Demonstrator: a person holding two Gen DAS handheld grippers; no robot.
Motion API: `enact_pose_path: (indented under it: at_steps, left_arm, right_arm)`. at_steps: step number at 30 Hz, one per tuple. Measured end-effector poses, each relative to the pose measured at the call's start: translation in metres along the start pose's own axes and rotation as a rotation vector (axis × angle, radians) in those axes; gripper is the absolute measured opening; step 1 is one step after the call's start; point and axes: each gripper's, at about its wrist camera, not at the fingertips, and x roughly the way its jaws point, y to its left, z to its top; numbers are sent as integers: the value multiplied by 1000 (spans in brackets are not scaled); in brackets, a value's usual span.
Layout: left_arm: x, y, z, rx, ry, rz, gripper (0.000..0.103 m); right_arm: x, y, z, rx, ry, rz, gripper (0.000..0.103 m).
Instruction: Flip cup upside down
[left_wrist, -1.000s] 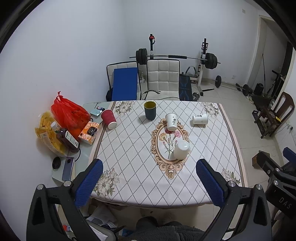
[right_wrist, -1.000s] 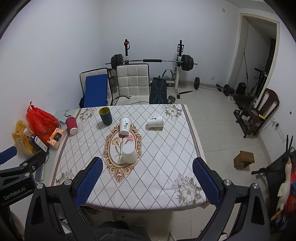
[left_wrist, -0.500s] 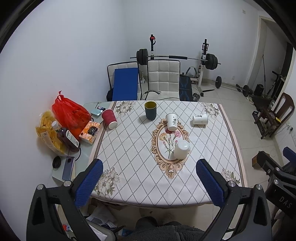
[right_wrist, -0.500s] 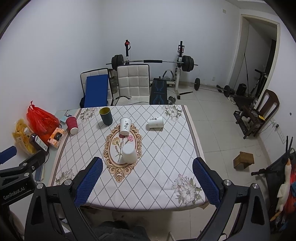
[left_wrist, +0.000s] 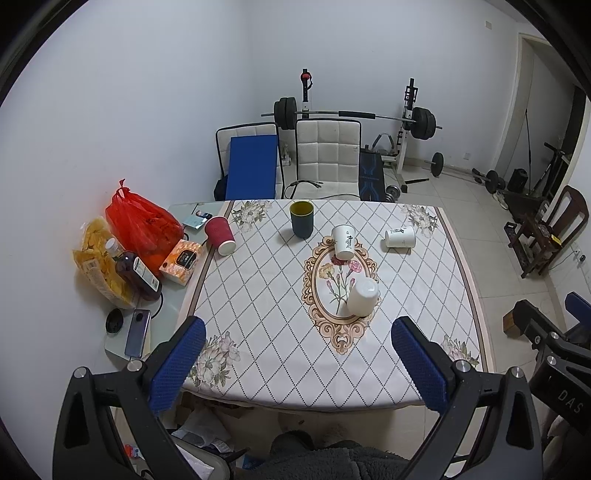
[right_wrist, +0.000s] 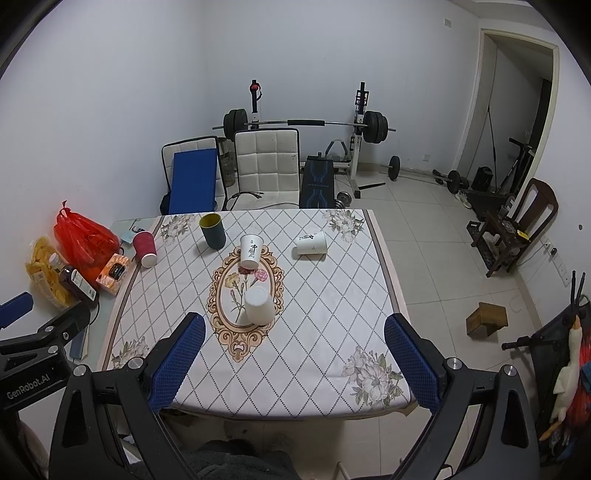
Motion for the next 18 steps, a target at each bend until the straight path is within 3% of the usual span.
enact_pose_path:
  at_steps: [18]
  left_arm:
    - [-2, -1, -1, -6, -6, 7, 103]
  right_arm:
    - [-4, -1, -1, -6, -5, 8, 100]
